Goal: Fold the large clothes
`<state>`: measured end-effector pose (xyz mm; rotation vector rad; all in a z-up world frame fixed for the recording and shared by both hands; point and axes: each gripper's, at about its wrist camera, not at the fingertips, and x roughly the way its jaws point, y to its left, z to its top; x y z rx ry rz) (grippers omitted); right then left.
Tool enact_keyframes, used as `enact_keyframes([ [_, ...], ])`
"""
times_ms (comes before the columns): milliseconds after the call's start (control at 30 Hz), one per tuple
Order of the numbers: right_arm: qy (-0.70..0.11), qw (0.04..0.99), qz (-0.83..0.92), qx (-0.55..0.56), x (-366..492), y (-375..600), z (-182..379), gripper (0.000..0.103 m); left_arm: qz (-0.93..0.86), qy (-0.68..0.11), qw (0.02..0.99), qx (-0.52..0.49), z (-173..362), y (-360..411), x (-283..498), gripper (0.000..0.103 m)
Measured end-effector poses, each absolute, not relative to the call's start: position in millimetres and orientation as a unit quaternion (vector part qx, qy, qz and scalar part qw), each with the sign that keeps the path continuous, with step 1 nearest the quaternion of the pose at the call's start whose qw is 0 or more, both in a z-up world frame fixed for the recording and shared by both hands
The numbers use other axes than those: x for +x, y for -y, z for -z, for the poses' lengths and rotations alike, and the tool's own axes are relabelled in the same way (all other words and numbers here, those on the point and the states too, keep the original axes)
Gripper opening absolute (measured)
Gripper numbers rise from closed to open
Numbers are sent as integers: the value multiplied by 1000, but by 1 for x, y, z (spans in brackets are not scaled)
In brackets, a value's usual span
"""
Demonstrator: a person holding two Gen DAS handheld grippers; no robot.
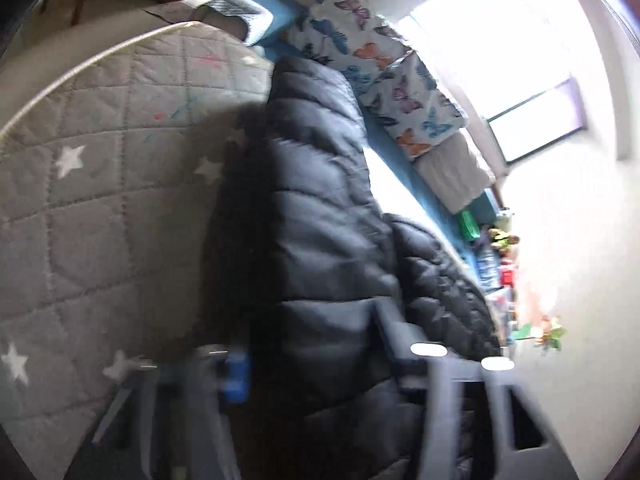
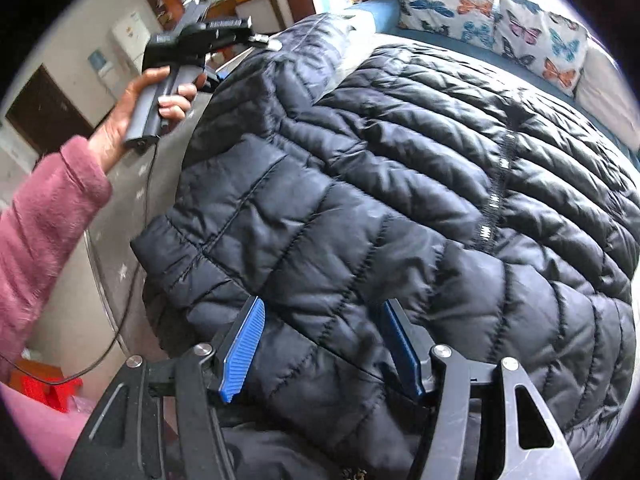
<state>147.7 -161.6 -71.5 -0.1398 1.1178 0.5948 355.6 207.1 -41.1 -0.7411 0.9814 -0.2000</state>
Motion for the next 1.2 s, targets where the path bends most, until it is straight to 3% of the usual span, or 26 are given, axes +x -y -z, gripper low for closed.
enact_keyframes([
  [67, -516, 810, -273, -59, 149, 169, 66, 67, 97, -445, 831, -319, 27, -200, 353, 21],
  [167, -505, 821, -262, -52, 148, 180, 58, 67, 98, -415, 867, -258, -10, -181, 340, 14],
  [367, -478, 847, -233, -25, 141, 211, 41, 67, 146, -337, 914, -171, -107, -118, 275, 13],
  [533, -455, 866, -208, -6, 125, 243, 30, 67, 226, -283, 932, -35, -158, -11, 199, 13],
  [633, -445, 874, -195, 9, 114, 263, 27, 67, 267, -263, 924, 69, -159, 60, 147, 13],
  [767, -439, 882, -167, 29, 103, 293, 29, 67, 312, -257, 889, 217, -117, 152, 84, 14],
  [800, -439, 884, -158, 34, 100, 301, 31, 67, 314, -254, 880, 250, -103, 170, 70, 15],
  [867, -439, 886, -145, 41, 97, 314, 34, 67, 326, -264, 856, 303, -66, 198, 49, 36],
  [967, -447, 883, -134, 58, 90, 330, 43, 67, 327, -272, 837, 343, -15, 219, 25, 54],
  [1100, -452, 881, -122, 63, 85, 342, 51, 67, 320, -275, 822, 381, 32, 228, 17, 61],
  [1200, -451, 882, -116, 71, 84, 349, 52, 67, 304, -243, 826, 408, 36, 234, 4, 67],
])
